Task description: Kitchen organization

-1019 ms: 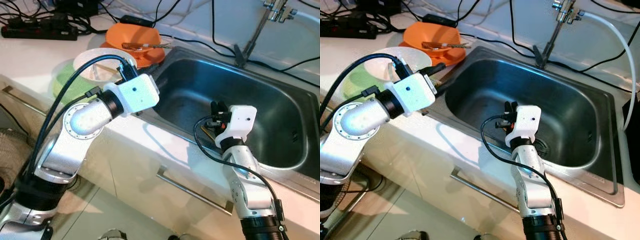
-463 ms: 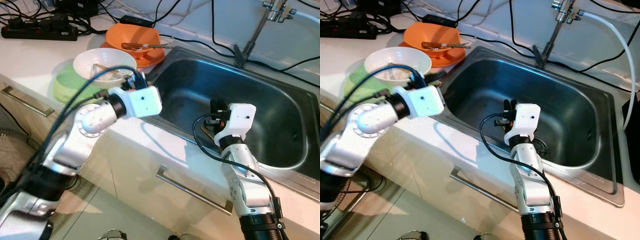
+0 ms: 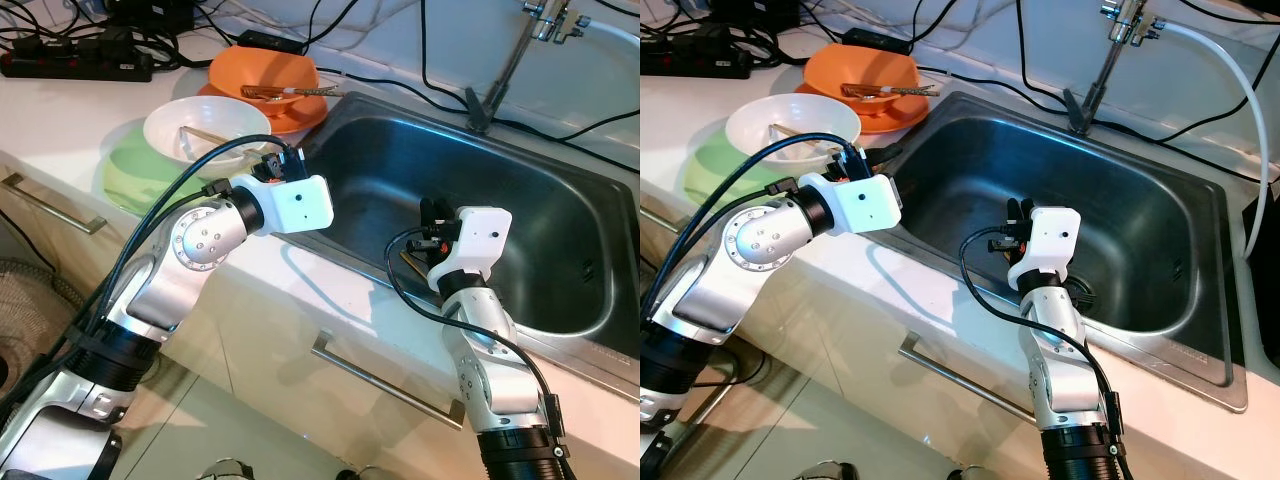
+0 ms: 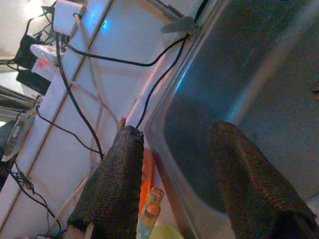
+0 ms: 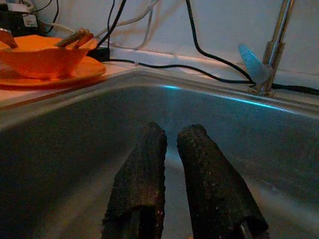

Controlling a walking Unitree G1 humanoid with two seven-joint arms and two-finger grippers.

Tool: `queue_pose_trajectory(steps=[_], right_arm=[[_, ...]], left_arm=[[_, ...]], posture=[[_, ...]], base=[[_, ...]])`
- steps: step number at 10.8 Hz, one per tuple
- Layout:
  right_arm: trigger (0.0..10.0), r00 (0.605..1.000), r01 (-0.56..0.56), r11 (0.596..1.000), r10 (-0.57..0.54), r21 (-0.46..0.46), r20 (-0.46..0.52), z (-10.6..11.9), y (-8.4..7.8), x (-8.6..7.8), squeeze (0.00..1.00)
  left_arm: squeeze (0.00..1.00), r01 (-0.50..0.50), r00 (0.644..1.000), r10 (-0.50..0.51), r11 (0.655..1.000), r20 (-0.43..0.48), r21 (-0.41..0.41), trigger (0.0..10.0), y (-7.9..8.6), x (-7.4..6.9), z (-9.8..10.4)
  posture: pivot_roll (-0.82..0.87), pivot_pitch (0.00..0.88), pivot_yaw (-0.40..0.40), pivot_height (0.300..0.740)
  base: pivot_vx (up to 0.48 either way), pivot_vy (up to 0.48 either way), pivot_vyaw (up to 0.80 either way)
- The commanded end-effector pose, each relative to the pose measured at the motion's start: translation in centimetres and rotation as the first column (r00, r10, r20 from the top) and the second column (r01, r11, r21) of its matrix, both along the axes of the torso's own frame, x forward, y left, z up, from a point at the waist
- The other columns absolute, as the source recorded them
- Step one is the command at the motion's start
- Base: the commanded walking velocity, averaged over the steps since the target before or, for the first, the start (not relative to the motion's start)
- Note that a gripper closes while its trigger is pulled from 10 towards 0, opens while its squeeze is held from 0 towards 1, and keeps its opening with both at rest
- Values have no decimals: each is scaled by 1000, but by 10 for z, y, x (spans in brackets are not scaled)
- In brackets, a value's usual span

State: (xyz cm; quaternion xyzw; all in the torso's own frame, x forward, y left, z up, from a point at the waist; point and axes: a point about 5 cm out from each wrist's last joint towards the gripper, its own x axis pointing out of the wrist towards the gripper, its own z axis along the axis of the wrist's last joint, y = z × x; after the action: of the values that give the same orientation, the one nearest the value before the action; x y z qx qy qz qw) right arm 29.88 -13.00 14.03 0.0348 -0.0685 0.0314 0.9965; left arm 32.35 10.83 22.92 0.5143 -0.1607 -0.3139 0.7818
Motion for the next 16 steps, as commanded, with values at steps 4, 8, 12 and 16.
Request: queue_pose_trajectory(steps=[4,8,12,16], right_arm=[[10000,1000,20,1000,-20,0,-8,-3,-3,1,0],[10000,1000,16,1000,-16,0,-7,-3,-3,1,0],[10000,1000,16,1000,-16,2,-8,-3,-2,2,0],[10000,1000,13,1000,-13,2,-13,-5,-1,2,0]], left_arm=[[0,-38,998,36,999,49,37,10000,4,4,6],[0,-98,994,95,993,50,59,10000,12,7,4],[0,-124,992,122,990,36,72,10000,15,10,1],[0,-116,993,114,991,35,69,0,13,10,1]], posture=[[-69,55,-104,740],[-68,52,-104,740],[-67,59,-107,740],[-69,62,-105,740]], base=[[0,0,0],[0,0,0],[0,0,0],[0,0,0]])
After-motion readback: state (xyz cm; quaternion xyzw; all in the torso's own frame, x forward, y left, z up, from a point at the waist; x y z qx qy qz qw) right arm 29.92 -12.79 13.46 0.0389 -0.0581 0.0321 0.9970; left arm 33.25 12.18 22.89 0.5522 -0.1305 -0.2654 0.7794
